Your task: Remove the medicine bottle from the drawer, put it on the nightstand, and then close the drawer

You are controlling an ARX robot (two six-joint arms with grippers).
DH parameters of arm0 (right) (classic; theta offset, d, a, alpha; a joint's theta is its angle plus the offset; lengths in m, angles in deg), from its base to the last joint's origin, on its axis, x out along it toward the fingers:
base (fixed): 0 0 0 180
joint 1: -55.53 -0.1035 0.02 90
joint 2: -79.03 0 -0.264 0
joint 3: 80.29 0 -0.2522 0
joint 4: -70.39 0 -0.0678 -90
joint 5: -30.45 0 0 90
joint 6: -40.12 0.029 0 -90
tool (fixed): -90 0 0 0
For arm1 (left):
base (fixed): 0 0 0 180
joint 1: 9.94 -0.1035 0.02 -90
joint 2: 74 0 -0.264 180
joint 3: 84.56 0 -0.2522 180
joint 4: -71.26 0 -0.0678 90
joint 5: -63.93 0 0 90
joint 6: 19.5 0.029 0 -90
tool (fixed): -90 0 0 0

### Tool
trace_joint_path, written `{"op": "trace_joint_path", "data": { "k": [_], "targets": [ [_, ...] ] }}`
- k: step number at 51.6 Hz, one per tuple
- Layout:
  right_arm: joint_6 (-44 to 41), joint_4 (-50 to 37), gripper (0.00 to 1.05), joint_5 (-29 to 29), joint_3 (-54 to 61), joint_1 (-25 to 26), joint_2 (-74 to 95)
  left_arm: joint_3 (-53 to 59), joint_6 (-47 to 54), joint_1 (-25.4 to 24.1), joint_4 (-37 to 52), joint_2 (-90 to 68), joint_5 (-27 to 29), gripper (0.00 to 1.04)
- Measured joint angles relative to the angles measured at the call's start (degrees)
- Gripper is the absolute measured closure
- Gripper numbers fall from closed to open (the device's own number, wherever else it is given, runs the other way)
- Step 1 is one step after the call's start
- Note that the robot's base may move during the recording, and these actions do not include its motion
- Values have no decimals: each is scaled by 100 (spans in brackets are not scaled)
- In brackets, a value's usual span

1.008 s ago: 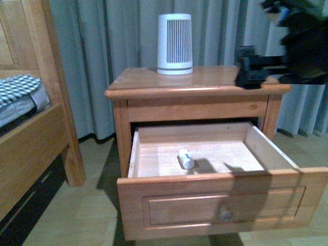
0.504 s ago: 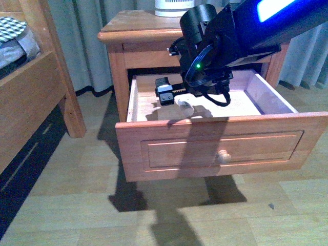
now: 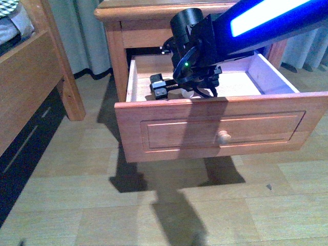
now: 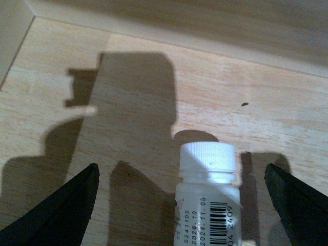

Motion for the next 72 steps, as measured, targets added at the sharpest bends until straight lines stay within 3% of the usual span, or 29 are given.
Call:
{"op": "trace_joint_path", "data": {
  "k": [3, 17, 21, 32, 48, 61, 72],
  "targets": [
    [59, -94, 12, -57, 57, 0, 4, 0, 0, 0, 0, 0, 2, 7],
    [136, -999, 66, 0, 1499, -44, -634, 0, 0, 0, 0, 0, 2, 7],
    [28, -1274, 73, -9, 1845, -33, -811, 0, 0, 0, 0, 0, 2, 7],
    [-146, -2240, 76, 50, 3016, 81, -1591, 0, 0, 0, 0, 0, 2, 7],
    [-116, -2048, 76, 472, 3759, 319, -3405, 0, 2, 0, 0, 0, 2, 7],
    [-116, -1910, 76, 623, 3475, 404, -4011, 0, 0, 0, 0, 0, 0, 7],
    [-358, -2068, 76, 197, 2199, 584, -3565, 0, 2, 0, 0, 0, 2, 7]
  ]
}}
